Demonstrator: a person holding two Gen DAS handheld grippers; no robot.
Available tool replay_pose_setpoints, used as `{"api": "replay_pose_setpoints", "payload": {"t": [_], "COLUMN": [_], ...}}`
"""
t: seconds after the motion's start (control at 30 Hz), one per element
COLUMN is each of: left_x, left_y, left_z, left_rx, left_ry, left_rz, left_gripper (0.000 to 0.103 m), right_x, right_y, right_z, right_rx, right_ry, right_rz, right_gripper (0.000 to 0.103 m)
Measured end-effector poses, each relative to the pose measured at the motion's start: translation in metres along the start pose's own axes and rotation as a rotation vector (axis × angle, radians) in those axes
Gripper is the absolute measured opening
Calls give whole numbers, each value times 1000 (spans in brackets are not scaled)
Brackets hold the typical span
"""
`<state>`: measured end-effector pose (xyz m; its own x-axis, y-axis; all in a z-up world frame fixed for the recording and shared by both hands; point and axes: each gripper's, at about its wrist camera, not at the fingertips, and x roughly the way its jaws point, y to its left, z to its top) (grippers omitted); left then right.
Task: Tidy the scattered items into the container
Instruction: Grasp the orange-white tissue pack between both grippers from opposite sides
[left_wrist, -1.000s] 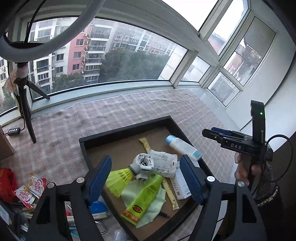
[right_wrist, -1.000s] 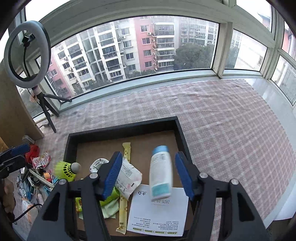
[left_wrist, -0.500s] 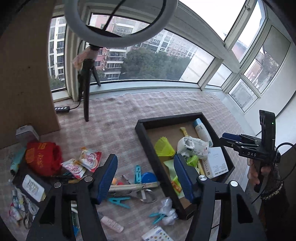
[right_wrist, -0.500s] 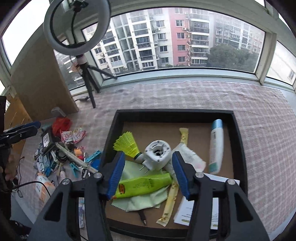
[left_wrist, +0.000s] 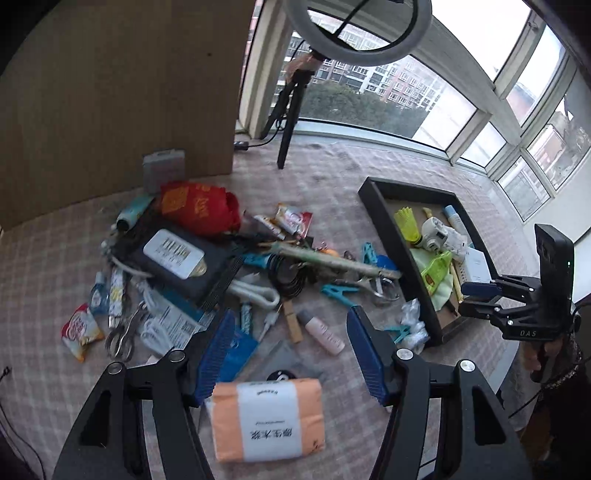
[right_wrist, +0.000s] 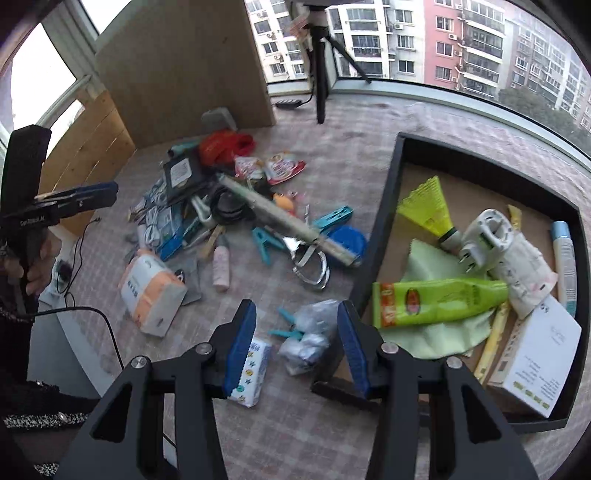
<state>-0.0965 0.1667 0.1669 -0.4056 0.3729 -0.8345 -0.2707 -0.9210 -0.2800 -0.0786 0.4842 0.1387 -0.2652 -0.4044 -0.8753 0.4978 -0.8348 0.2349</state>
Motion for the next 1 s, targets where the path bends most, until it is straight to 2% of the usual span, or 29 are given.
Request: {"api": "replay_pose_setpoints", "payload": {"t": [0.2, 0.37, 0.5, 0.7, 0.77, 1.0], "left_x": [2, 17, 23, 32, 36, 46], "left_y": [36, 53, 62, 70, 72, 69], "left_z": [-46, -82, -101, -114, -115, -115], "left_rx": [-65, -119, -148, -173, -180, -155], "left_ry": [56, 124, 144, 164, 172, 190], "left_rz": [-5, -22, -28, -62, -81, -120], "left_gripper": [60, 53, 50, 50, 50, 48], "right_x": [33, 59, 75, 101, 109, 124], "right_y": [46, 86, 117, 143, 146, 143], "right_z": [-26, -28, -25, -19, -18, -17], "right_rx": [-15, -24, -53, -74, -68, -35], "right_ry": [75, 93, 96, 141, 160, 181], "right_rz": [77, 155, 175, 198, 200, 242], "right_gripper": [45, 45, 45, 40, 35, 31]}}
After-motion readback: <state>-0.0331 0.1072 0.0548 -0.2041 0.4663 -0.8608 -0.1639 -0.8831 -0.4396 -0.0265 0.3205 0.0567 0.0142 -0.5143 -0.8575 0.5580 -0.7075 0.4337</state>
